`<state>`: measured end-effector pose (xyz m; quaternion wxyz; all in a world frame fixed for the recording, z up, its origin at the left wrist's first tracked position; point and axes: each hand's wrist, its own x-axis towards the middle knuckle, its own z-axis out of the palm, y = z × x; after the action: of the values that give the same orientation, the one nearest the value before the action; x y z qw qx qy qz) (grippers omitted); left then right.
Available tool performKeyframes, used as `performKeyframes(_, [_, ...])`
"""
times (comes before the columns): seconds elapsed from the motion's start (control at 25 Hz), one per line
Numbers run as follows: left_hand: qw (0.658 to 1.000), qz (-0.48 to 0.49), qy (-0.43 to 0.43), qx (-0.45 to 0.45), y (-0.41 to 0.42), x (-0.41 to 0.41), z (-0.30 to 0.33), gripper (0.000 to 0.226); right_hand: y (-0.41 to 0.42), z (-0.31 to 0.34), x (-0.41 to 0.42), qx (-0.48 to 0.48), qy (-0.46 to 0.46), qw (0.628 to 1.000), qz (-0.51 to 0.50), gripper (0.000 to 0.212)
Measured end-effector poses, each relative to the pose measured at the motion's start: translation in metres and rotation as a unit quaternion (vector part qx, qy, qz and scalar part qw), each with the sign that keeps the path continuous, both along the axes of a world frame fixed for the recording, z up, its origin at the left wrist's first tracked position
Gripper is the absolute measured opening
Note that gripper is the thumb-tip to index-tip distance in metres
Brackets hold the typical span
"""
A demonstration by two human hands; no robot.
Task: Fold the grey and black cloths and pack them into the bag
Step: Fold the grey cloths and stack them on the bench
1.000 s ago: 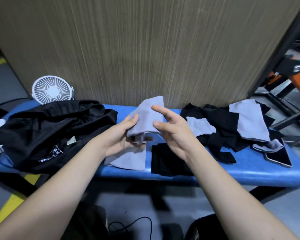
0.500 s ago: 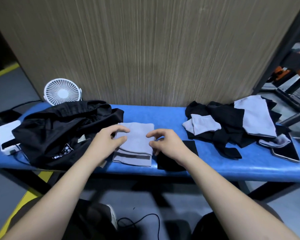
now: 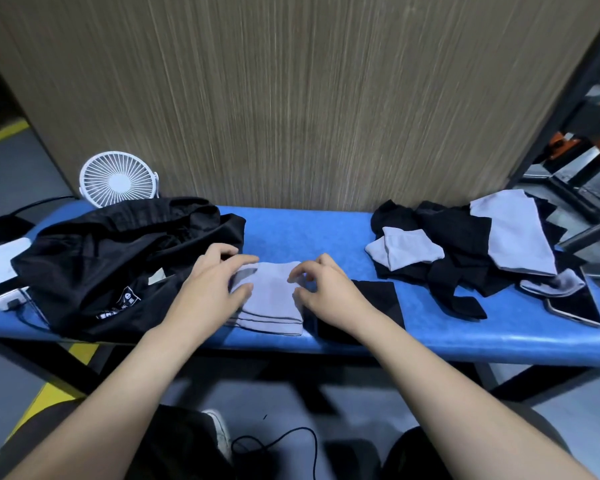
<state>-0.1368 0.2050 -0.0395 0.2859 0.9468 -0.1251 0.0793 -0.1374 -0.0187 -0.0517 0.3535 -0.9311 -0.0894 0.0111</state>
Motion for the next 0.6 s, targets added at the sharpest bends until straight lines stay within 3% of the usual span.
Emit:
performKeyframes(0.12, [0.997, -0.04, 0.028, 0.054, -0.005, 0.001, 0.001, 0.04, -0.004, -0.002, -0.001, -0.09, -0.08, 0.992, 0.027, 0.03])
performKeyframes(0.2, [0.993, -0.045, 0.065, 0.09, -0.007, 0.001, -0.004, 0.041, -0.004, -0.004, -0.003, -0.153, -0.061, 0.985, 0.058, 0.03])
performKeyframes(0.28, [0.994, -0.037, 0.052, 0.087, -0.008, 0.003, -0.003, 0.036, -0.008, -0.001, 0.0, -0.142, -0.049, 0.987, 0.06, 0.026])
performKeyframes(0.44, [0.998, -0.03, -0.037, 0.037, -0.031, 0.016, 0.009, 0.021, -0.053, 0.012, 0.018, -0.117, -0.127, 0.983, -0.066, 0.023])
performKeyframes(0.6, [0.998, -0.056, -0.033, 0.014, -0.085, 0.046, 0.011, 0.024, -0.114, 0.011, 0.036, -0.219, -0.148, 0.943, -0.2, 0.034])
